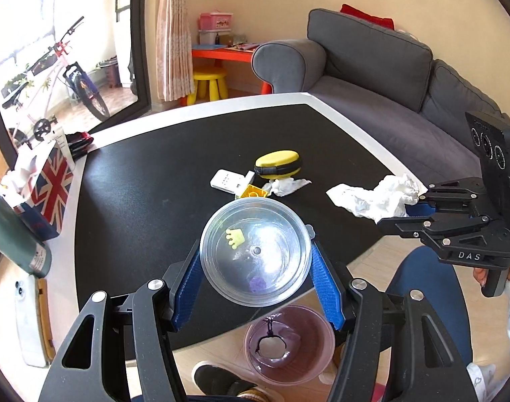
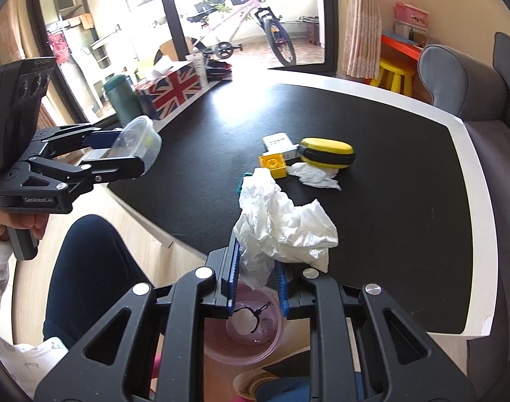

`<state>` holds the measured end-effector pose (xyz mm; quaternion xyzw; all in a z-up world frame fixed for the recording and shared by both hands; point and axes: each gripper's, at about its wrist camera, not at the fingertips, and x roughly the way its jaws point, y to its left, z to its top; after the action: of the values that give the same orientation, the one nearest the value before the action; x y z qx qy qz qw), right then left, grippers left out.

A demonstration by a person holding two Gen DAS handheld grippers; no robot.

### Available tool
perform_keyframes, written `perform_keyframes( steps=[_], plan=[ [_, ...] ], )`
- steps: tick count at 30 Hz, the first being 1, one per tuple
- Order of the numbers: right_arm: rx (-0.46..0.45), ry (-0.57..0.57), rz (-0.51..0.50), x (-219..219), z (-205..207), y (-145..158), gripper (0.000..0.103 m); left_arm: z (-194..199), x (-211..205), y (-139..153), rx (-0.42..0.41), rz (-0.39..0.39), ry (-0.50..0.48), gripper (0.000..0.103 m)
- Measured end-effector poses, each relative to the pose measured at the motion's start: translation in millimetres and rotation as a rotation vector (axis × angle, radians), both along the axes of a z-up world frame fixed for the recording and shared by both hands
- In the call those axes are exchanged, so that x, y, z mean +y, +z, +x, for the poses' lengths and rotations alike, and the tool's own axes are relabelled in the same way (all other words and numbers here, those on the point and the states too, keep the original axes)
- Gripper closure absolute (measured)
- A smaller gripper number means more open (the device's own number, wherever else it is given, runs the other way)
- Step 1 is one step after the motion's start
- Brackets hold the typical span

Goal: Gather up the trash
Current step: 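Drop the tissues into the bin with the right gripper while the left carries the container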

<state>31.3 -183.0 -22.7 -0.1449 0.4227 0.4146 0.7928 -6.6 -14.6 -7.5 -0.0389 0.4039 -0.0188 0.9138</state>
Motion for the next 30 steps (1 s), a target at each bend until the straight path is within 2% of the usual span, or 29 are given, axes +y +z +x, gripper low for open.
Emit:
perform_keyframes(
  steps=[7,16,24,25,26,28,29,30],
  plan=[
    [0.047,0.04,-0.01,-0.9,-27.1,-14.6,0.084,-25.1,-4.7,-10.8,0.005,-0.035,0.018,0.044],
    [0.146,0.099,-0.036,6.4,-52.6,-51.3,0.085,-45.2,-8.7,-30.2,0.043,-0.06,0.033,0.044],
    [0.165,0.137,-0.043,13.5,-58.1,-57.2,0.081,-48.1,-9.0,-30.5,0.045,-0.061,0.028,0.044],
    [0.165,0.137,-0.046,13.9,-58.1,-57.3,0.078,-47.7,-9.4,-30.8,0.045,-0.061,0.028,0.044],
    [0.165,0.136,-0.046,13.6,-57.7,-57.4,0.06,-47.2,-9.1,-31.3,0.046,-0.063,0.027,0.044],
    [0.174,0.135,-0.028,11.9,-56.3,-56.6,0.035,-46.6,-8.8,-32.3,0.048,-0.065,0.025,0.044],
    [0.175,0.135,-0.028,12.5,-55.3,-56.8,0.027,-46.8,-9.1,-32.6,0.048,-0.067,0.024,0.044],
    [0.169,0.128,-0.033,12.4,-55.0,-57.0,0.024,-46.5,-9.3,-33.1,0.05,-0.067,0.023,0.044]
  ],
)
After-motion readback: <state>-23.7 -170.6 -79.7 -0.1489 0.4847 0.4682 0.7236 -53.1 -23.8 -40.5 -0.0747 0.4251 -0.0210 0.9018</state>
